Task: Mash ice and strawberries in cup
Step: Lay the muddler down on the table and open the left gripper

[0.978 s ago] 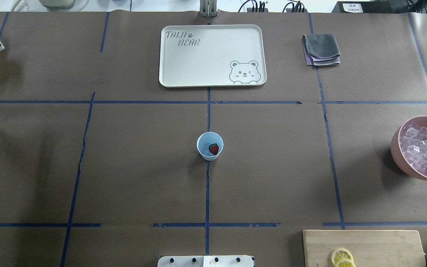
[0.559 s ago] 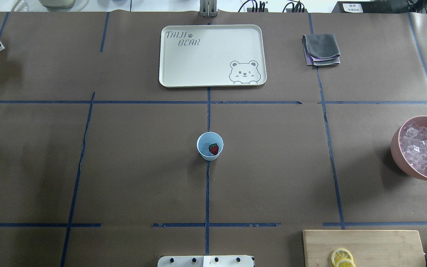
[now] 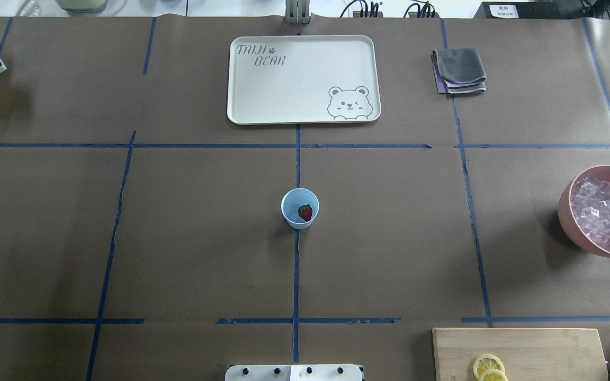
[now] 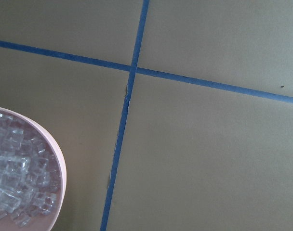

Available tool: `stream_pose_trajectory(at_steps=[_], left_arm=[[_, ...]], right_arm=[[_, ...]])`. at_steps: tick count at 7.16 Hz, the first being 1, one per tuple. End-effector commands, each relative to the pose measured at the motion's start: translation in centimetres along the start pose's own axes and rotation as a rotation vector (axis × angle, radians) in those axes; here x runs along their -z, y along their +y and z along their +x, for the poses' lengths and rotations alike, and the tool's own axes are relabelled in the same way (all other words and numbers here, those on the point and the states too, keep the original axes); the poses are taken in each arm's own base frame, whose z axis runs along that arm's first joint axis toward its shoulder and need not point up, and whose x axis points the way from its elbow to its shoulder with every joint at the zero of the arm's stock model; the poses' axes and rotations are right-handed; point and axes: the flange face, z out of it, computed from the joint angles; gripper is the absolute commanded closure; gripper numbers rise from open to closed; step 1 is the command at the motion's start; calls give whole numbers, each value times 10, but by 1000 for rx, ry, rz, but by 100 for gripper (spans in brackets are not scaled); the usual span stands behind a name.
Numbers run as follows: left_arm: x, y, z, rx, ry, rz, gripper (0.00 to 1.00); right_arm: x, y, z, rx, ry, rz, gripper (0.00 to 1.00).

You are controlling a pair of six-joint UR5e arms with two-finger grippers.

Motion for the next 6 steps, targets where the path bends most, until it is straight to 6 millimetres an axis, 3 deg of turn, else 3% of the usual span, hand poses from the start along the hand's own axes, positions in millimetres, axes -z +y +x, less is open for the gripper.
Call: stream_pose_trajectory(at_steps=[1,3,6], left_arm=[[8,20,-17,39,12,-49,0],[22,16,-3,-4,4,-15,0],[12,17,-13,-9,-5,-11,0]], right_arm=[[0,0,0,-1,0,-1,0],[0,1,0,-3,0,-1,0],[-3,4,1,-7,-3,-5,0]])
